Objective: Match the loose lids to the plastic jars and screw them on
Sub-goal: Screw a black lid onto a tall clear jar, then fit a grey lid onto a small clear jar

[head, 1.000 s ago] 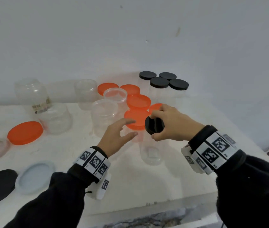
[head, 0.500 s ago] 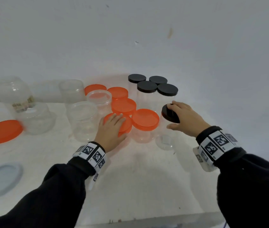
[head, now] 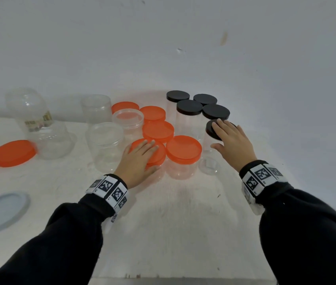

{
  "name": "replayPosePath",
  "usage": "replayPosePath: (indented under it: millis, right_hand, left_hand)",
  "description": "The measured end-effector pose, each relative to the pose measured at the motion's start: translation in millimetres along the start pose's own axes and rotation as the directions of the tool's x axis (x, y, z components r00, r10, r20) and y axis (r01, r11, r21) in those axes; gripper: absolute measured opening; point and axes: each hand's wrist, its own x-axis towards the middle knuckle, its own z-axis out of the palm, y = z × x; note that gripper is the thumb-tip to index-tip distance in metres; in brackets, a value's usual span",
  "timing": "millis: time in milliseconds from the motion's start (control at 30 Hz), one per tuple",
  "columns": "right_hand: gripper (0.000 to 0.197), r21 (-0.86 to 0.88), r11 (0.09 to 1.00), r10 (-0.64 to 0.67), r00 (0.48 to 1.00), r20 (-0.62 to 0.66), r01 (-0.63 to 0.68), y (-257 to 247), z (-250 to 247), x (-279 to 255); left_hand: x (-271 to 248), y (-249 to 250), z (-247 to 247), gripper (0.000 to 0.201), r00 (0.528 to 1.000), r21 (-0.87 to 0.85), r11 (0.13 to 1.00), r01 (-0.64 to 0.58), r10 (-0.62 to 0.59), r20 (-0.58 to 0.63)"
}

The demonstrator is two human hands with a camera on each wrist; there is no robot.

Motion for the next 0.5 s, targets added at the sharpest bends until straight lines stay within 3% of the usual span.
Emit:
replayPosePath:
  millis: [300, 400, 500]
  right_hand:
    - [0.060, -0.108, 0.992, 0.064, 0.996, 0.059, -0.058, -1, 4, 10]
    - [0.056, -0.141, 0.987, 0.084, 0.995, 0.055, -0.076, -11, 2, 11]
    - [0.050, -0.055, 0.998, 0.025, 1.000, -0.009, -0.026, -36, -1, 15]
  left_hand:
    - [-2, 4, -4, 0.062, 0.999, -0.053, 0.998, 0.025, -0.026, -0.018]
    - [-12, 3, -11, 0.054, 0.993, -0.182, 0.983, -0.018, -0.003, -0.115]
    - [-34, -6, -25, 0.053, 0.975, -0.297, 0.953, -0.061, -0.007, -0.222]
